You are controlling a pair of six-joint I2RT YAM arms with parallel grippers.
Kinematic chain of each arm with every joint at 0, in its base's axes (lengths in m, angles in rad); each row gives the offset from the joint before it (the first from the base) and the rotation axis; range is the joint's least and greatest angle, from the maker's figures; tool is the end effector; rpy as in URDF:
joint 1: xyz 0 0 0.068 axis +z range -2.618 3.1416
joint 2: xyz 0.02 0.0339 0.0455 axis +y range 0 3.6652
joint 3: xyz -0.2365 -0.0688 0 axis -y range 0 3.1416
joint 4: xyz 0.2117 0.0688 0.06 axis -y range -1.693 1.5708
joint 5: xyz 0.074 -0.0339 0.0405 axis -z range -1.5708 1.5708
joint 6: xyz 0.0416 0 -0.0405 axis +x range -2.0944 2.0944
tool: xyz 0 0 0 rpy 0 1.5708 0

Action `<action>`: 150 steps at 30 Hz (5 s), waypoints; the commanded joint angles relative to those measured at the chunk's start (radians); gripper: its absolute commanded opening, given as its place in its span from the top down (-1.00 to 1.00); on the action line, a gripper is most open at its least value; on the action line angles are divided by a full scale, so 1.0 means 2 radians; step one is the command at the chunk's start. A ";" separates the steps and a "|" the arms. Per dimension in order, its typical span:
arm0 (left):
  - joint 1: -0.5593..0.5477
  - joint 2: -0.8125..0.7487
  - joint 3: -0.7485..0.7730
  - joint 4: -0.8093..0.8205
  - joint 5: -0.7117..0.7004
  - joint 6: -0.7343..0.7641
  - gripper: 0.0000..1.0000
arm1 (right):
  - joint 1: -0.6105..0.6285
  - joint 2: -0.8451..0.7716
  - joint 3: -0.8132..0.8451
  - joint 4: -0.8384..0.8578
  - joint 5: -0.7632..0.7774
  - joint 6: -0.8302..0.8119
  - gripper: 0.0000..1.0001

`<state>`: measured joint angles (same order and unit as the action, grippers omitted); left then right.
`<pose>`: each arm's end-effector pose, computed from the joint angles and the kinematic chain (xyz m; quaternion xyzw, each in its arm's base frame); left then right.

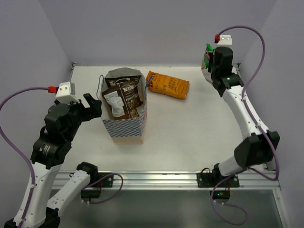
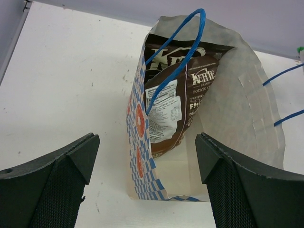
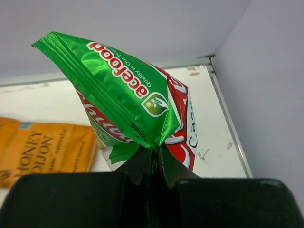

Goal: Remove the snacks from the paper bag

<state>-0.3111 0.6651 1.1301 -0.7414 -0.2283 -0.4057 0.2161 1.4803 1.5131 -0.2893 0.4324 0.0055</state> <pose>0.1042 -0.0236 0.3768 -0.1061 0.7885 -0.1250 0.5928 0.3127 0.0508 0.3876 0.0490 0.7828 -0.1028 0.6118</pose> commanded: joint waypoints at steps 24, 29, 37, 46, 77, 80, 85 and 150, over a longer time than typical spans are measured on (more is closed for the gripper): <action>-0.004 0.032 -0.001 0.010 -0.035 -0.021 -0.78 | 0.018 0.163 0.168 -0.138 -0.145 0.010 -0.50; -0.004 0.033 -0.001 0.010 -0.019 -0.011 -0.78 | 0.048 0.099 0.238 -0.189 -0.238 -0.021 -0.68; -0.004 0.033 -0.002 -0.014 -0.004 -0.008 -0.78 | 0.145 0.041 0.323 -0.224 -0.397 -0.075 -0.98; -0.004 0.026 -0.004 -0.056 -0.022 -0.008 -0.78 | 0.265 0.101 0.372 -0.250 -0.462 -0.146 -0.98; -0.004 0.156 0.007 0.009 0.018 -0.005 0.01 | 0.319 0.212 0.321 -0.162 -0.367 -0.127 -0.98; -0.004 0.164 0.014 0.015 0.006 0.011 0.41 | 0.319 0.210 0.319 -0.166 -0.363 -0.130 -0.98; -0.004 0.176 0.039 0.032 -0.015 0.069 0.92 | 0.319 0.194 0.307 -0.173 -0.360 -0.122 -0.98; -0.005 0.172 0.061 0.044 0.013 0.132 1.00 | 0.375 0.169 0.125 -0.080 -0.258 -0.064 1.00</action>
<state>-0.3157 1.0203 1.2285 -0.6395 -0.1719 -0.1093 0.9623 1.8618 1.6817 -0.4381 -0.1135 -0.0929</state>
